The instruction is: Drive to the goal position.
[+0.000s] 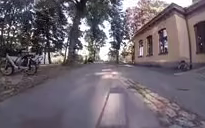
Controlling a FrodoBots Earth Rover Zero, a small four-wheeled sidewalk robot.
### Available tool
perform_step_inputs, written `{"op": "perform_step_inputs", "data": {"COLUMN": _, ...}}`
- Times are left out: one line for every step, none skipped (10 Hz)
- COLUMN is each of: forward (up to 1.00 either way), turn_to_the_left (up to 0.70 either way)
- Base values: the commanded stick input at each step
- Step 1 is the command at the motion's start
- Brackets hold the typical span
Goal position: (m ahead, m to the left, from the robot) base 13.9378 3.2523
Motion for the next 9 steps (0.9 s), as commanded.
{"op": "perform_step_inputs", "data": {"forward": 0.45, "turn_to_the_left": 0.00}}
{"op": "perform_step_inputs", "data": {"forward": 0.45, "turn_to_the_left": 0.00}}
{"op": "perform_step_inputs", "data": {"forward": 0.45, "turn_to_the_left": 0.00}}
{"op": "perform_step_inputs", "data": {"forward": 0.45, "turn_to_the_left": 0.00}}
{"op": "perform_step_inputs", "data": {"forward": 0.45, "turn_to_the_left": 0.00}}
{"op": "perform_step_inputs", "data": {"forward": 0.45, "turn_to_the_left": 0.00}}
{"op": "perform_step_inputs", "data": {"forward": 0.45, "turn_to_the_left": 0.00}}
{"op": "perform_step_inputs", "data": {"forward": 0.45, "turn_to_the_left": 0.00}}
{"op": "perform_step_inputs", "data": {"forward": 0.45, "turn_to_the_left": 0.00}}
